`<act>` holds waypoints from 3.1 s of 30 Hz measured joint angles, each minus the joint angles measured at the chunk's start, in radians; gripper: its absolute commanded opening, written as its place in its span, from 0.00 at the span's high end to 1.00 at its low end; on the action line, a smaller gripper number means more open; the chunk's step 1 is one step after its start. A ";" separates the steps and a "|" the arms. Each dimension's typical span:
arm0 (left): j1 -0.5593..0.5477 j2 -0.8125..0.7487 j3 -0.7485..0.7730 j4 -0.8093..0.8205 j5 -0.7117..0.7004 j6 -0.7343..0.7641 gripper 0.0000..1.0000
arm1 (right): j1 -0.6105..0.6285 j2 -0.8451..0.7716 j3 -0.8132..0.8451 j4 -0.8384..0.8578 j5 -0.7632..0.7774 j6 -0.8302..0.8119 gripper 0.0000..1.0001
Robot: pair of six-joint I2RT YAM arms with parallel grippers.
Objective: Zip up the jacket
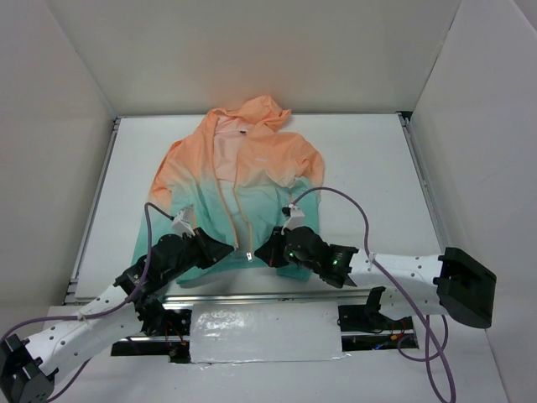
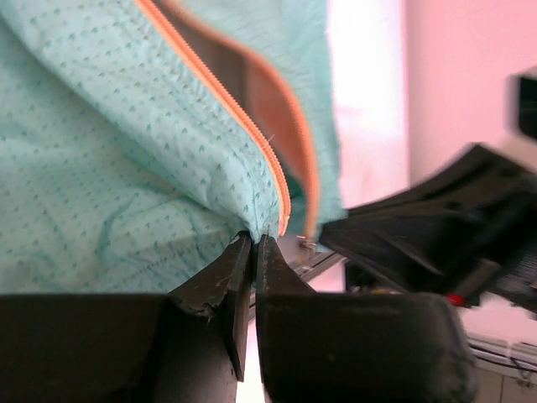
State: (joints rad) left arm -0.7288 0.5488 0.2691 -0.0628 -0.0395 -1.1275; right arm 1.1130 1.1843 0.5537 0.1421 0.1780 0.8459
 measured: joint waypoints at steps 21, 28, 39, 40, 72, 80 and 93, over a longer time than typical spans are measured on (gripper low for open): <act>0.001 -0.040 -0.008 0.297 0.013 0.051 1.00 | -0.051 -0.066 -0.220 0.581 -0.037 0.043 1.00; 0.001 -0.021 -0.008 0.324 0.019 0.051 1.00 | -0.063 -0.068 -0.229 0.612 -0.038 0.051 1.00; 0.001 -0.013 -0.014 0.341 0.031 0.050 1.00 | -0.082 -0.069 -0.235 0.628 -0.060 0.055 1.00; 0.001 -0.014 -0.014 0.341 0.032 0.050 1.00 | -0.084 -0.068 -0.235 0.630 -0.063 0.055 1.00; 0.001 -0.010 -0.047 0.374 0.046 0.024 1.00 | -0.104 -0.032 -0.234 0.674 -0.093 0.055 1.00; 0.001 -0.009 -0.047 0.378 0.046 0.024 1.00 | -0.106 -0.032 -0.233 0.680 -0.104 0.055 1.00; 0.001 -0.008 -0.047 0.384 0.057 0.022 1.00 | -0.119 -0.011 -0.226 0.686 -0.108 0.059 1.00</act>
State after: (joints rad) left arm -0.7277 0.5411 0.2218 0.3214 0.0174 -1.1053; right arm 0.9939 1.1728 0.3275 0.8280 0.0704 0.9051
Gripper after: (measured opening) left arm 0.160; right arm 0.017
